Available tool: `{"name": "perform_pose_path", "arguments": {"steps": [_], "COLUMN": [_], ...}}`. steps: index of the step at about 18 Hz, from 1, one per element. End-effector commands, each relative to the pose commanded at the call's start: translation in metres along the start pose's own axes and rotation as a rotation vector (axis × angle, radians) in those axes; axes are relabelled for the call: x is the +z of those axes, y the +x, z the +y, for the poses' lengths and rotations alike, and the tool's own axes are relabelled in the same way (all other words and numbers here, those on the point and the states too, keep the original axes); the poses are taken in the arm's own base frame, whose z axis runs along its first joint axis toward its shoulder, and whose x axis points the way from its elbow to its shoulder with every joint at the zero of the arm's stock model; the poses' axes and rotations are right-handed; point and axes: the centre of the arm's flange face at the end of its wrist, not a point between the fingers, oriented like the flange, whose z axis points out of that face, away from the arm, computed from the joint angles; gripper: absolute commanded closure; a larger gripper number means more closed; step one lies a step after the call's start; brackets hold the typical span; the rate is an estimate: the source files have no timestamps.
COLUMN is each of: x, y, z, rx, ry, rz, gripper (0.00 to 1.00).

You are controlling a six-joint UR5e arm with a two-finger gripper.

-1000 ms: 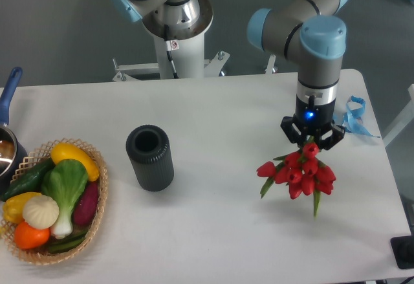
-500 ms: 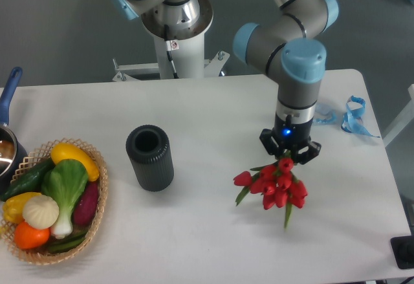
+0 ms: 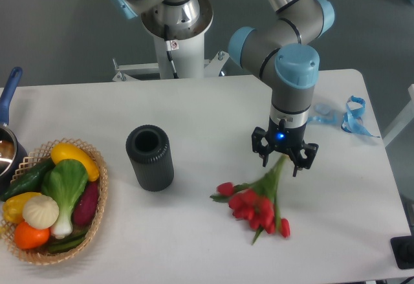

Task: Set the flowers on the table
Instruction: 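Open the gripper to release the tulips onto the table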

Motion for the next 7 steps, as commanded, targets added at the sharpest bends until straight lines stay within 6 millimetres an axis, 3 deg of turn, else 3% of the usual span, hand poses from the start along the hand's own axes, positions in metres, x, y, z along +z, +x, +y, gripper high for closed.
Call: {"name": "perform_pose_path", "arguments": {"steps": [7], "x": [-0.010], "y": [-0.014], "z": [0.018], "rx": [0.004], "ry": [0.000], "rz": [-0.022], "gripper": [0.00]}}
